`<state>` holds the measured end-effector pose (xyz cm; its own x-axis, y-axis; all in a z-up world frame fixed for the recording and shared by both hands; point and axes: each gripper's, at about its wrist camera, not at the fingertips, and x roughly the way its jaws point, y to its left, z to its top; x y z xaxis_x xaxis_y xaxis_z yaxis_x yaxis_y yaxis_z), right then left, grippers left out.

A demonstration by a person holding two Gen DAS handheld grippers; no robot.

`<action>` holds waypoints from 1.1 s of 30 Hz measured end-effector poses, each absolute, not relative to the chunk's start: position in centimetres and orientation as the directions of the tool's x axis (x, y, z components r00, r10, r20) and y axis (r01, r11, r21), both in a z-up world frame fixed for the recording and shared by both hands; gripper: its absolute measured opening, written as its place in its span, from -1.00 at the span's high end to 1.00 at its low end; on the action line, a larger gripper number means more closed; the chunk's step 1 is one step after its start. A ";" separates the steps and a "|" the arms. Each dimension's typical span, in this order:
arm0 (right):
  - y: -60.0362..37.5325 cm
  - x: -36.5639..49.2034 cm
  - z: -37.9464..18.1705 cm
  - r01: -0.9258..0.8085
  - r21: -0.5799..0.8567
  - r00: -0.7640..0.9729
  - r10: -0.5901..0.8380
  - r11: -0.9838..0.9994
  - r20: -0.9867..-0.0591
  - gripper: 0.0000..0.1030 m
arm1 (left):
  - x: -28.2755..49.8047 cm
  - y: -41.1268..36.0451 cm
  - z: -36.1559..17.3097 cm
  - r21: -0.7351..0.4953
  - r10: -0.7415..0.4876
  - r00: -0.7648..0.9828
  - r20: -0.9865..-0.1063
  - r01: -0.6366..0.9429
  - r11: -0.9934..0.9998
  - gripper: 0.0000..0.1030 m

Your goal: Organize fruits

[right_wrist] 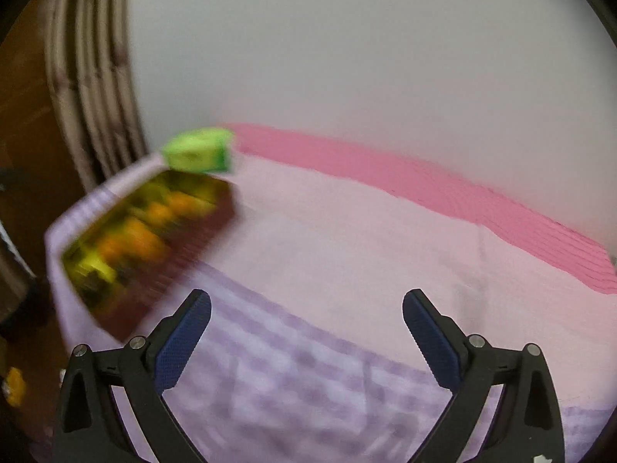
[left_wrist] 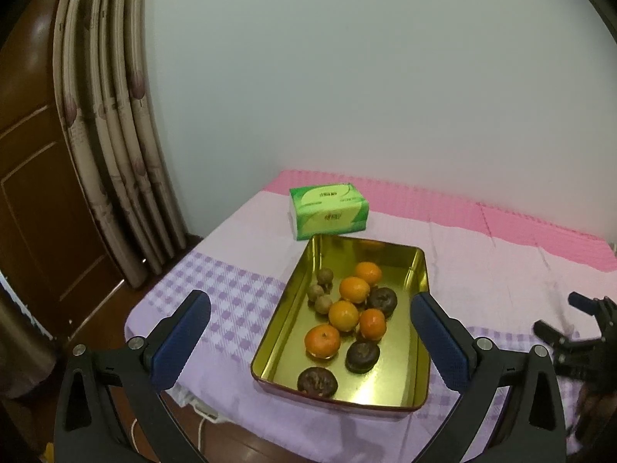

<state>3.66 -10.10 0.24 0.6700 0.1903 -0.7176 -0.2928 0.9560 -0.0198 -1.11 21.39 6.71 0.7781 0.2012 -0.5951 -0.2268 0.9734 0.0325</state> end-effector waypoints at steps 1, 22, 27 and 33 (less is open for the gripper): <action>-11.6 4.4 -0.5 -0.277 -0.031 0.658 0.166 0.960 -0.735 -0.92 | -1.0 21.5 6.5 0.029 0.201 0.773 -0.602 -0.230 0.973 -0.99; -24.9 7.6 -3.9 0.000 -0.001 0.613 -0.001 1.000 -0.790 -0.92 | 0.6 21.0 4.3 0.075 0.221 0.716 -0.662 -0.229 0.970 -0.99; -25.7 8.1 -4.5 0.036 -0.008 0.590 -0.028 0.999 -0.807 -0.92 | 0.6 21.0 4.3 0.077 0.211 0.714 -0.667 -0.216 0.973 -0.99; -29.0 10.2 -5.8 0.106 -0.026 0.532 -0.078 0.994 -0.843 -0.92 | 0.7 21.2 4.2 0.071 0.203 0.707 -0.677 -0.213 0.975 -0.99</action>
